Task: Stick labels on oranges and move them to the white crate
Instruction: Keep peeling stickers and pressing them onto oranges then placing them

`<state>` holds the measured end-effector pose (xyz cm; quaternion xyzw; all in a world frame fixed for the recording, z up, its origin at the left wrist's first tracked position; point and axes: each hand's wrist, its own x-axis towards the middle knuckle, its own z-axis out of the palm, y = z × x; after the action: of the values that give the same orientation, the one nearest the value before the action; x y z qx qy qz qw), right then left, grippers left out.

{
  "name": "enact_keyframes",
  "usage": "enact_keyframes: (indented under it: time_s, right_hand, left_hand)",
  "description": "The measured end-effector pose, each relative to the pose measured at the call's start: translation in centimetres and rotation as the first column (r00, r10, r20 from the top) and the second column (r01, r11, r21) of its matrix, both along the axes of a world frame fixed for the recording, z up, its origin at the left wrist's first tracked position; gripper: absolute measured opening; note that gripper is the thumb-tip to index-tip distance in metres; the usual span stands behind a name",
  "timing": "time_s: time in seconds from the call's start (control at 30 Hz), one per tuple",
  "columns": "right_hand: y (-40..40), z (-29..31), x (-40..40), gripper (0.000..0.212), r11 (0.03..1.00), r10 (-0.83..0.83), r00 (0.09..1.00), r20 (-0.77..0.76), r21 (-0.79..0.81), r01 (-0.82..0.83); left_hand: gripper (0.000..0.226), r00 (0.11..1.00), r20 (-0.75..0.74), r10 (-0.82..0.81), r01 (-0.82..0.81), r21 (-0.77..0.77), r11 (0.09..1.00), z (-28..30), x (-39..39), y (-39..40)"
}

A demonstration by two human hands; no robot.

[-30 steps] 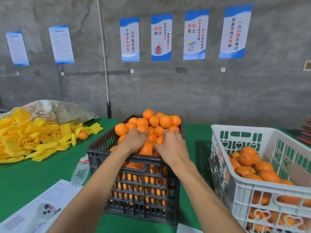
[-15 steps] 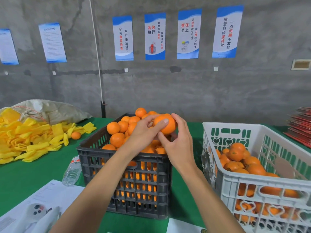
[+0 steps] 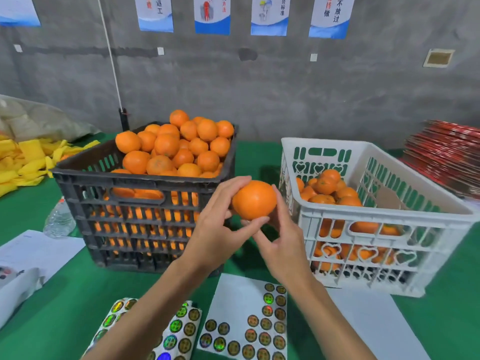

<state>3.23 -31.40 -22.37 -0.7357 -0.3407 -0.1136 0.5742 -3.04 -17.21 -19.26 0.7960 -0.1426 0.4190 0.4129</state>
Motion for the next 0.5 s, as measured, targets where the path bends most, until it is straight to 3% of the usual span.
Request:
enact_keyframes:
  time_s: [0.23, 0.3, 0.4, 0.43, 0.5]
  right_hand:
    - [-2.5, -6.1, 0.3, 0.085, 0.925, -0.032, 0.988, -0.153, -0.378, -0.029]
    - [-3.3, -7.0, 0.3, 0.068, 0.842, -0.039, 0.984, -0.176, -0.536, -0.063]
    - [-4.4, -7.7, 0.3, 0.026, 0.705, -0.035, 0.995, -0.098, -0.708, -0.045]
    - [-4.8, -7.9, 0.2, 0.023, 0.666, -0.034, 0.996, -0.079, -0.745, -0.036]
    - [-5.6, -8.4, -0.1, 0.036, 0.610, -0.038, 0.997, -0.066, -0.792, -0.029]
  left_hand:
    - [0.066, 0.952, -0.305, -0.022, -0.003, -0.080, 0.997, -7.8, 0.5, -0.5]
    - [0.062, 0.906, -0.422, 0.015, -0.044, -0.059, 0.997, -10.8, 0.4, -0.5]
    - [0.055, 0.819, -0.569, 0.077, -0.111, -0.026, 0.993, -14.2, 0.2, -0.1]
    - [0.055, 0.804, -0.590, 0.076, -0.125, -0.042, 0.991, -14.7, 0.2, 0.0]
    - [0.058, 0.796, -0.599, 0.092, -0.141, -0.036, 0.989, -15.1, 0.4, 0.1]
